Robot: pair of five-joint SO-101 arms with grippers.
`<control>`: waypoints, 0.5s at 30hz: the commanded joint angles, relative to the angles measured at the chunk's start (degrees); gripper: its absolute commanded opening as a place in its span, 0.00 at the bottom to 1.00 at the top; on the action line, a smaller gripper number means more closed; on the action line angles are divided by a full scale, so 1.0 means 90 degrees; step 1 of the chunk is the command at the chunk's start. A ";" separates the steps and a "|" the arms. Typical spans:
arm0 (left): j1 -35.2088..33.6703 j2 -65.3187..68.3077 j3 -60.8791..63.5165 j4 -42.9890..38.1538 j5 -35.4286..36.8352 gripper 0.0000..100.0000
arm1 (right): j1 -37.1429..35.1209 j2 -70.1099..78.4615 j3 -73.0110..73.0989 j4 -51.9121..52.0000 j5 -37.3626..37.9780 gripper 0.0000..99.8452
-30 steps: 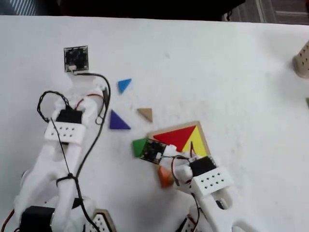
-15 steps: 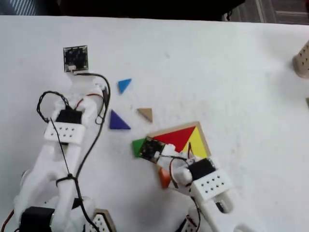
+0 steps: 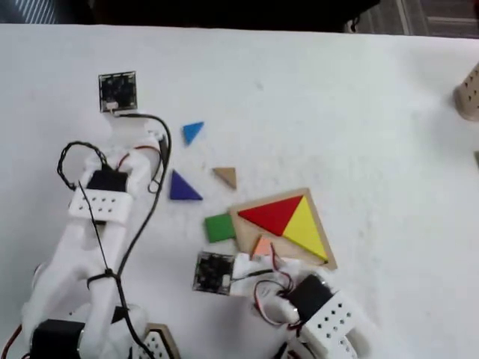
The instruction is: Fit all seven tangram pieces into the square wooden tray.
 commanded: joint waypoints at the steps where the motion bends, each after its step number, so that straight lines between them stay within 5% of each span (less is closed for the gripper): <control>1: -0.0063 -0.0230 -0.0068 -0.0186 0.0029 0.02 | -0.0474 0.0855 0.0010 -0.0405 0.0068 0.02; 8: -0.0063 -0.0230 -0.0068 -0.0186 0.0049 0.02 | -0.0816 0.2095 -0.0195 -0.0747 0.0029 0.02; 15: -0.0063 -0.0220 -0.0068 -0.0186 0.0059 0.02 | 0.0298 0.2095 -0.0215 -0.1284 0.0010 0.02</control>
